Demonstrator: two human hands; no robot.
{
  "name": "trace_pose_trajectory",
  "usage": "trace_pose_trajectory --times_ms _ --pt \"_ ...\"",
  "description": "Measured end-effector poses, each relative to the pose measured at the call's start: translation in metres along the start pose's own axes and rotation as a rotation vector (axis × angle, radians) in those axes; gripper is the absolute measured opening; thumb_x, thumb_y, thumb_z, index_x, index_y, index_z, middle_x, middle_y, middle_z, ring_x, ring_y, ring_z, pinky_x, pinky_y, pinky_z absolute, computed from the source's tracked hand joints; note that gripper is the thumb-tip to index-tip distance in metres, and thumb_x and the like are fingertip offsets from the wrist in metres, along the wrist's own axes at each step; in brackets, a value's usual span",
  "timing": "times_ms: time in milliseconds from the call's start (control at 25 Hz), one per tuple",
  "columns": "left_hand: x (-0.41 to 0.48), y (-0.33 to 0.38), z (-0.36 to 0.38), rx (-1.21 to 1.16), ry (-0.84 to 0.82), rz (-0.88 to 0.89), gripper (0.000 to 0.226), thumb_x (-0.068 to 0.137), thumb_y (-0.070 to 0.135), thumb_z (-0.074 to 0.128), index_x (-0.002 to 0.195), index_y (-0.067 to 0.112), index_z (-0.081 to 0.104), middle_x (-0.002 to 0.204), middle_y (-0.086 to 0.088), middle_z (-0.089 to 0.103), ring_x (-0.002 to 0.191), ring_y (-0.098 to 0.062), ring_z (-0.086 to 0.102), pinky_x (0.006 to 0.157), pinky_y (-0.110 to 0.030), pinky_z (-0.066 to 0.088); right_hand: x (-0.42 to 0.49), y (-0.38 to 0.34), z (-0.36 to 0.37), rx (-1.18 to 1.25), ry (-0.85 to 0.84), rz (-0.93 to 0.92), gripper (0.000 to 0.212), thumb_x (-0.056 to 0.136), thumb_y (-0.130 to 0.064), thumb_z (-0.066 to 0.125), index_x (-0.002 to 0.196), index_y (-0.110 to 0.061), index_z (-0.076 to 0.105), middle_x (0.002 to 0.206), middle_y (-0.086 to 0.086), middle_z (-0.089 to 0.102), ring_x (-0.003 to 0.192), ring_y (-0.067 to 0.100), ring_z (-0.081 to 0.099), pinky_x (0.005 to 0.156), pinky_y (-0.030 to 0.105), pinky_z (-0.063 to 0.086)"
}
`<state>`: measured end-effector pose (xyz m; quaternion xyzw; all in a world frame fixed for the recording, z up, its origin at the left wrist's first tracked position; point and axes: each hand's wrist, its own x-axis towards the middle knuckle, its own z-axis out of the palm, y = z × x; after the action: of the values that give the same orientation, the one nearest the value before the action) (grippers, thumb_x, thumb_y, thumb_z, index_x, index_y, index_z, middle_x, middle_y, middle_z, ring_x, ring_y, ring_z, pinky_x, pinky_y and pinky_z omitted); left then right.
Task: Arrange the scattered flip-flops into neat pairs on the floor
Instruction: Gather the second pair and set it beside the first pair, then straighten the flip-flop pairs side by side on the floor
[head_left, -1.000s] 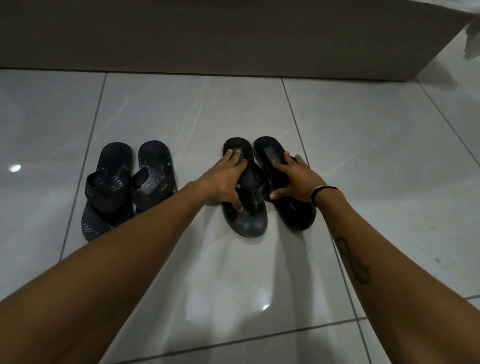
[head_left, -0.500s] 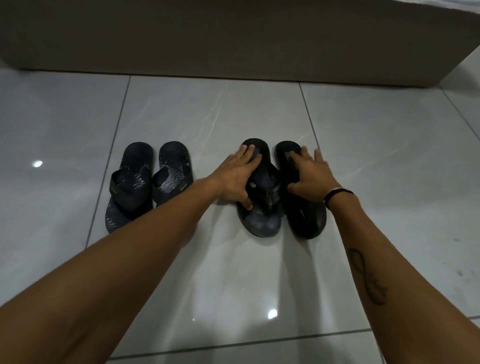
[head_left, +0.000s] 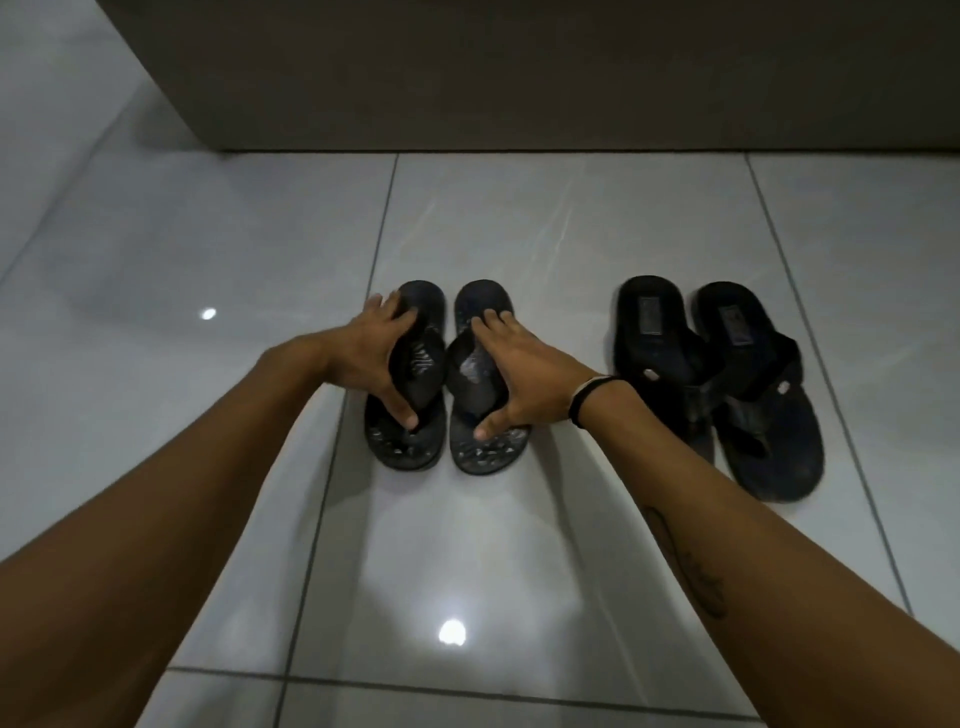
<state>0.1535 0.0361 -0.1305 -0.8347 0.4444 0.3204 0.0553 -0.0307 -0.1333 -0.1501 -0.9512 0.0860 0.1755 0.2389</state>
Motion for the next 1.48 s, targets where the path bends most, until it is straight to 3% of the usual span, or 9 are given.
trace_pose_trajectory --times_ms 160,320,600,760,1040,1480 --pt "-0.007 -0.013 0.034 -0.063 0.041 0.031 0.160 0.048 0.062 0.095 0.163 0.018 -0.007 0.169 -0.006 -0.028 0.159 -0.028 -0.009 0.127 -0.038 0.010 0.021 -0.011 0.006 -0.123 -0.018 0.070 0.149 0.062 -0.062 0.088 0.164 -0.008 -0.005 0.173 0.013 -0.010 0.160 0.029 -0.014 0.128 0.040 0.006" --pt "-0.002 -0.010 0.036 0.033 0.074 0.054 0.160 0.048 0.067 0.092 0.163 0.011 -0.005 0.169 -0.012 -0.026 0.156 -0.028 -0.023 0.128 -0.041 0.002 0.023 -0.010 0.009 -0.199 -0.065 0.124 0.155 0.054 -0.066 0.090 0.165 -0.010 -0.003 0.174 0.010 -0.011 0.160 0.028 -0.012 0.128 0.047 0.014" --pt "-0.024 -0.034 0.039 0.021 0.067 0.039 0.160 0.049 0.068 0.090 0.163 0.013 -0.007 0.170 -0.008 -0.025 0.157 -0.024 -0.018 0.129 -0.038 0.003 0.029 -0.048 0.019 -0.227 -0.007 0.118 0.157 0.047 -0.072 0.089 0.164 -0.008 0.007 0.174 0.014 0.002 0.161 0.032 0.000 0.125 0.049 0.026" --pt "-0.058 -0.110 0.045 0.054 0.009 -0.069 0.164 0.045 0.066 0.093 0.163 0.019 -0.012 0.169 -0.002 -0.029 0.157 -0.021 -0.021 0.127 -0.038 0.000 0.058 -0.125 0.051 -0.218 0.056 0.039 0.151 0.050 -0.076 0.085 0.162 -0.002 0.017 0.171 0.022 0.010 0.160 0.038 0.005 0.128 0.045 0.015" --pt "-0.097 -0.210 0.045 0.056 -0.067 -0.165 0.167 0.045 0.061 0.096 0.161 0.021 -0.016 0.167 0.000 -0.033 0.157 -0.026 -0.020 0.129 -0.044 0.007 0.118 -0.223 0.074 -0.187 0.040 0.026 0.154 0.052 -0.072 0.087 0.162 0.003 0.009 0.170 0.029 0.003 0.159 0.043 0.001 0.130 0.049 0.011" --pt "-0.095 -0.205 0.034 0.218 -0.076 -0.205 0.167 0.043 0.059 0.097 0.161 0.019 -0.014 0.169 -0.008 -0.025 0.157 -0.036 -0.016 0.127 -0.057 0.015 0.110 -0.225 0.080 -0.121 0.076 0.025 0.152 0.054 -0.074 0.085 0.164 -0.005 0.007 0.172 0.021 -0.001 0.160 0.038 -0.003 0.129 0.052 0.015"
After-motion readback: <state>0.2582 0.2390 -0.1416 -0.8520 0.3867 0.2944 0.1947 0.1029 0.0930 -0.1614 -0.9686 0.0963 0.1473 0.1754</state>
